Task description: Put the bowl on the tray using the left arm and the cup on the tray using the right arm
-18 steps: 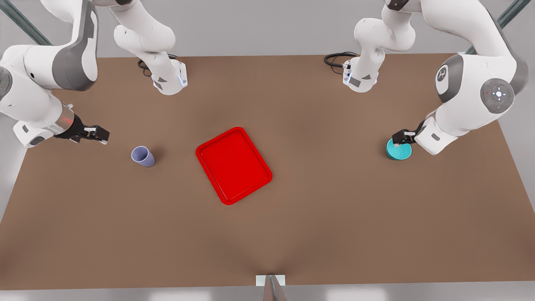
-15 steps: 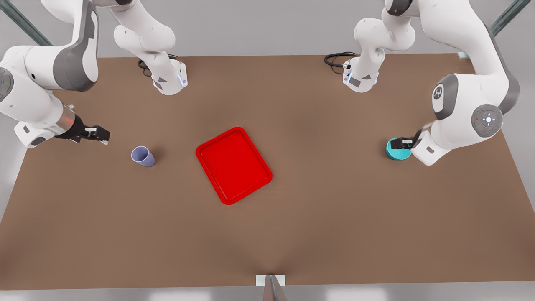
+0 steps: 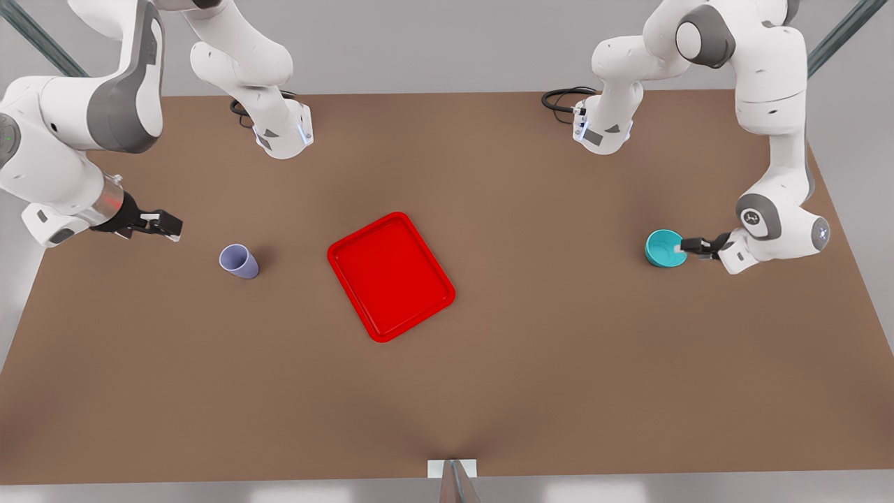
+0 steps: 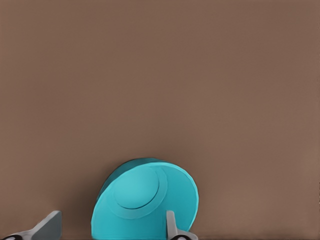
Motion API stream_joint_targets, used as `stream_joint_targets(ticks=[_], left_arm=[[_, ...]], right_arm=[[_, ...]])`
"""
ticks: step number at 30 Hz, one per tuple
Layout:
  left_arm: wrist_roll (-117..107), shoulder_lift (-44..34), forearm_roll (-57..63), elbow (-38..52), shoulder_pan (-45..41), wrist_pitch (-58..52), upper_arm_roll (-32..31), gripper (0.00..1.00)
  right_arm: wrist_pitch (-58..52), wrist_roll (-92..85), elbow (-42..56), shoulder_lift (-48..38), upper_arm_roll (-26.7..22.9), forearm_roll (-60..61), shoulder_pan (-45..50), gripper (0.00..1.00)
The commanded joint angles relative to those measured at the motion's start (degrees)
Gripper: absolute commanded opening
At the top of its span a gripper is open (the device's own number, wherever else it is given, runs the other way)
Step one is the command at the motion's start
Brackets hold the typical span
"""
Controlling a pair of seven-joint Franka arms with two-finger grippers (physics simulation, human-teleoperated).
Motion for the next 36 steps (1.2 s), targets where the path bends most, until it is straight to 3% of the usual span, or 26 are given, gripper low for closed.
stream_joint_targets(ticks=[1, 7, 8, 9, 10, 21, 27, 32, 36], left_arm=[[0.6, 0.0, -0.9, 0.0, 0.0, -0.1, 0.0, 1.0], [0.7, 3.0, -0.8, 0.0, 0.3, 1.0, 0.0, 1.0], [0.6, 3.0, -0.8, 0.0, 0.3, 0.9, -0.1, 0.95], [0.5, 3.0, -0.9, 0.1, 0.3, 0.9, -0.1, 0.56], [0.5, 2.8, -0.9, 0.2, 0.3, 1.0, -0.2, 0.42], [0.4, 4.5, -1.1, 0.2, 0.3, 5.5, -0.6, 0.42], [-0.2, 5.2, -1.1, 0.2, 0.2, 7.3, -1.1, 0.21], [-3.5, 4.7, -1.1, 0.3, 0.2, 5.4, -1.8, 0.21], [-12.4, 1.4, -1.3, 3.0, -1.8, -2.5, -2.5, 0.21]], right_arm=[[0.0, 0.0, 0.0, 0.0, 0.0, 0.0, -0.1, 1.0], [0.2, 0.0, 0.0, 0.0, 0.0, 0.0, -0.1, 1.0], [0.3, 0.0, 0.0, 0.0, 0.0, 0.0, -0.1, 1.0], [0.4, 0.0, -0.1, 0.0, 0.0, 0.0, -0.1, 1.0], [0.4, 0.0, -0.1, 0.0, 0.0, -0.1, -0.1, 1.0], [0.4, 0.0, 0.1, 0.3, 0.0, 0.0, -0.1, 1.0], [0.4, 0.0, 0.1, 0.3, 0.0, -0.1, -0.1, 1.0], [1.0, 0.0, 0.0, 0.3, 0.0, -0.1, -0.1, 1.0], [1.1, 0.0, -0.2, 0.3, 0.0, -0.1, -0.1, 1.0]])
